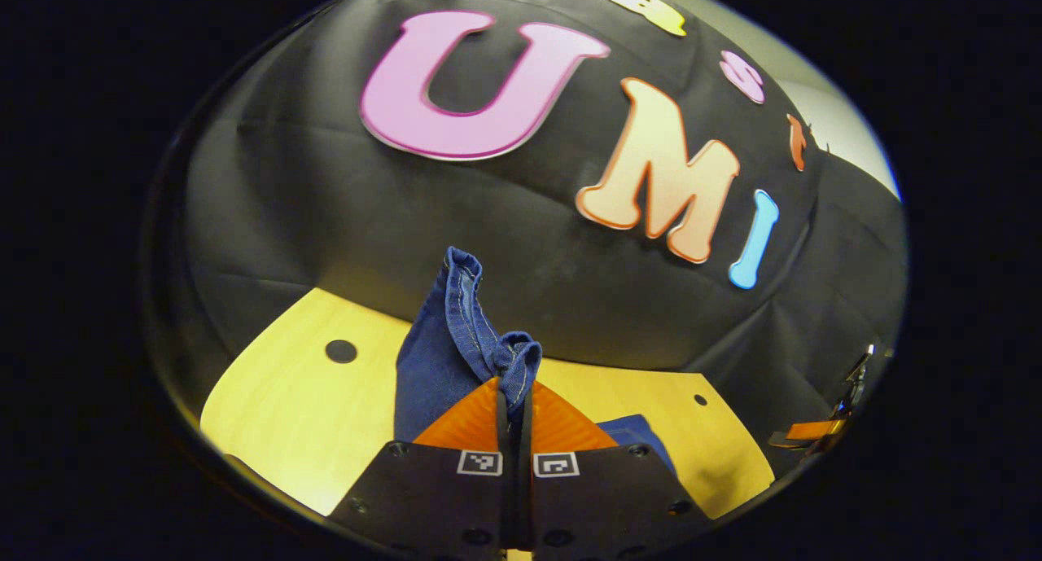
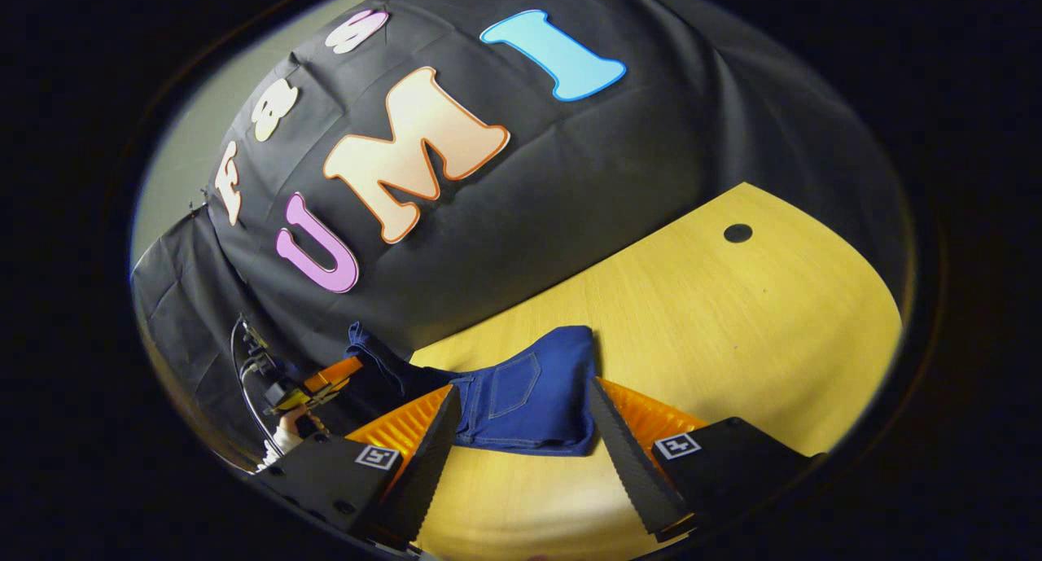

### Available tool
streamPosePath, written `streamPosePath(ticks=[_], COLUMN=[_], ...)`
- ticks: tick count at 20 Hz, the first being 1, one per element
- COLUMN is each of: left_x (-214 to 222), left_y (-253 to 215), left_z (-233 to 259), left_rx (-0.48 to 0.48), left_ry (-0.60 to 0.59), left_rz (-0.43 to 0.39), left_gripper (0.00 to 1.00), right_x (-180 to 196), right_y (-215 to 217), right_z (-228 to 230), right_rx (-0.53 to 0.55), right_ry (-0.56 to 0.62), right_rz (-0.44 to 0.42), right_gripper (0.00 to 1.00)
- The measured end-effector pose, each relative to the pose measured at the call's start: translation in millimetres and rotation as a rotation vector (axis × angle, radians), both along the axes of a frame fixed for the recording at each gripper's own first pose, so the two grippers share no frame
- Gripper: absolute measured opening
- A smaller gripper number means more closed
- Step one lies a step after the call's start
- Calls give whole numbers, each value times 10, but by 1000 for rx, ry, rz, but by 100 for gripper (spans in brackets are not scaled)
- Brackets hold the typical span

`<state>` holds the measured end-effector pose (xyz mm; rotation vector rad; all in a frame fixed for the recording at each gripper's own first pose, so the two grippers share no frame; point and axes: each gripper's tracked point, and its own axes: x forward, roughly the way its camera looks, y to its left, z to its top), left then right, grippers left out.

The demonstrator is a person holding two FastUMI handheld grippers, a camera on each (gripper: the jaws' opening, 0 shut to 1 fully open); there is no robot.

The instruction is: Grasp the waist and the cuffs of the jeans and fold them to make the two legs overlap; first hold the waist and fold one-third of the jeans toward the cuffs, then hold the cuffs and fold the remaining one-third in the same direction to finish folding.

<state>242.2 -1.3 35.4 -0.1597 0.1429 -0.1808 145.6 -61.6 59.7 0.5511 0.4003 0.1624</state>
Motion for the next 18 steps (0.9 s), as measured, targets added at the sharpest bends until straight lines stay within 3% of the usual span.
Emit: streamPosePath(ticks=[5,11,18], left_x=[47,79,-4], left_y=[-1012,-2001,-2240], left_z=[-113,-849,-1791], left_rx=[72,203,402], left_ry=[-1,84,199], left_rz=[-98,-163,-118], left_gripper=[0,0,0], right_x=[-54,-117,-149], right_y=[-438,-686,-788], right_z=[-96,-164,-291], right_rx=[-34,-57,-88], right_ry=[12,18,45], right_rz=[19,30,47], right_gripper=[97,97,98])
